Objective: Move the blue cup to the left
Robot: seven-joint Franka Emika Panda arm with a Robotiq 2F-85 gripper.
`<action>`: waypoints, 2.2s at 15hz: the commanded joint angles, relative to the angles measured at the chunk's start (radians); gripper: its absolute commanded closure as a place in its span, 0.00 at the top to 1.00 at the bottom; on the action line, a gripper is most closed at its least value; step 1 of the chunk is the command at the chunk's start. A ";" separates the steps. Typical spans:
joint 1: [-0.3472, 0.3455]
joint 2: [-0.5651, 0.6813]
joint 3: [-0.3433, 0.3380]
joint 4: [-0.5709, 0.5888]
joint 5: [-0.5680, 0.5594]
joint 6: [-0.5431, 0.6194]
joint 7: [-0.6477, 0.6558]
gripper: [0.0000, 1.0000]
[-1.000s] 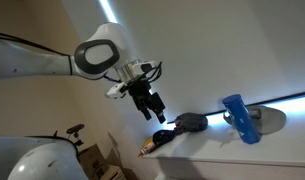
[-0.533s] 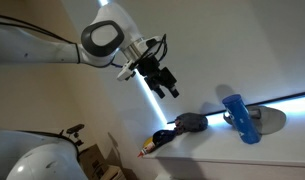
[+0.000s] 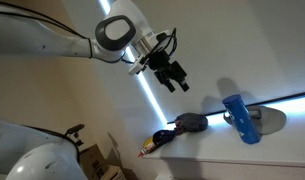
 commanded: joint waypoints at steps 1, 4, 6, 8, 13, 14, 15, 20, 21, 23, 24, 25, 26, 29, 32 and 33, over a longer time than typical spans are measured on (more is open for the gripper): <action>-0.043 0.220 -0.014 0.123 0.021 0.184 0.048 1.00; -0.069 0.334 -0.005 0.163 0.005 0.393 0.103 1.00; -0.040 0.390 -0.020 0.184 0.074 0.462 0.080 1.00; 0.106 0.380 -0.117 0.194 0.286 0.405 -0.088 1.00; 0.080 0.370 -0.053 0.186 0.440 0.357 -0.252 1.00; 0.083 0.365 -0.054 0.187 0.448 0.345 -0.267 1.00; 0.084 0.361 -0.055 0.187 0.449 0.338 -0.272 1.00; 0.078 0.552 -0.094 0.350 0.495 0.085 -0.303 1.00; 0.062 0.610 -0.089 0.382 0.489 0.047 -0.291 1.00; 0.028 0.704 -0.067 0.434 0.467 -0.031 -0.266 1.00; 0.022 0.582 -0.044 0.342 0.460 0.041 -0.263 1.00; 0.010 0.636 -0.038 0.369 0.457 0.022 -0.261 1.00; 0.002 0.676 -0.033 0.390 0.454 0.017 -0.259 1.00; 0.000 0.709 -0.021 0.399 0.456 0.093 -0.243 1.00; -0.011 0.722 0.010 0.374 0.467 0.288 -0.232 1.00; -0.015 0.729 0.018 0.371 0.461 0.322 -0.221 1.00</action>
